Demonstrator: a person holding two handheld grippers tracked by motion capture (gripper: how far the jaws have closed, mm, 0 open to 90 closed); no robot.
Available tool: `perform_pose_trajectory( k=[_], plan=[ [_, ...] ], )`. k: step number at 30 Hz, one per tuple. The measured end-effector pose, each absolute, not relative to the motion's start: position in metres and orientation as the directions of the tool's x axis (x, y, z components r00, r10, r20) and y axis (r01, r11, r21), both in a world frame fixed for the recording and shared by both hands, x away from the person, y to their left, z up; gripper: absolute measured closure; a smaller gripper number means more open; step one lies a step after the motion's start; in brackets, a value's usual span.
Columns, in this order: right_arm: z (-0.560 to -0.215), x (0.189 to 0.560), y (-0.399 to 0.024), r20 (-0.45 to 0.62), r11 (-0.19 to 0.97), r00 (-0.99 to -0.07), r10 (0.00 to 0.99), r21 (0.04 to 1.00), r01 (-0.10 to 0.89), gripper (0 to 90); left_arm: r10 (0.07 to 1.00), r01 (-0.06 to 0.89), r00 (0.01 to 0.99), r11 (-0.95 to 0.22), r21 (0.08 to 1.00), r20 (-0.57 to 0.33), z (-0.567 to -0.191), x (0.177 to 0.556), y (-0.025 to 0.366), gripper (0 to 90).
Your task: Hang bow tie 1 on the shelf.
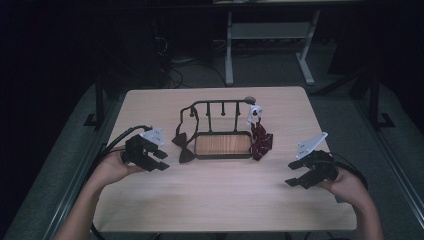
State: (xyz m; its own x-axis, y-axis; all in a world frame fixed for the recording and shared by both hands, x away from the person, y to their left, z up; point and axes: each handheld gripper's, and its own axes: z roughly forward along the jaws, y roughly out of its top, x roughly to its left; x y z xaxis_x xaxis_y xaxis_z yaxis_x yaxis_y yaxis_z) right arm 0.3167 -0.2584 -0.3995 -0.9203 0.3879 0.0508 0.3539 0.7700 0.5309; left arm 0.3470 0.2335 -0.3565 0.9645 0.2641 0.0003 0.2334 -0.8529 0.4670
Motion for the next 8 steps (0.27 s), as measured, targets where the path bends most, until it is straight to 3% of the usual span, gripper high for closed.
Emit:
perform_pose_trajectory(
  k=[8],
  plan=[
    [-0.4005, 0.3156, -0.2605, 0.053, 0.766, -0.918, 0.394, 0.533, 0.36, 36.9, 0.266, 0.233, 0.964, -0.842, 0.487, 0.0, -0.3679, 0.3372, 0.2388, 53.3]
  ],
)
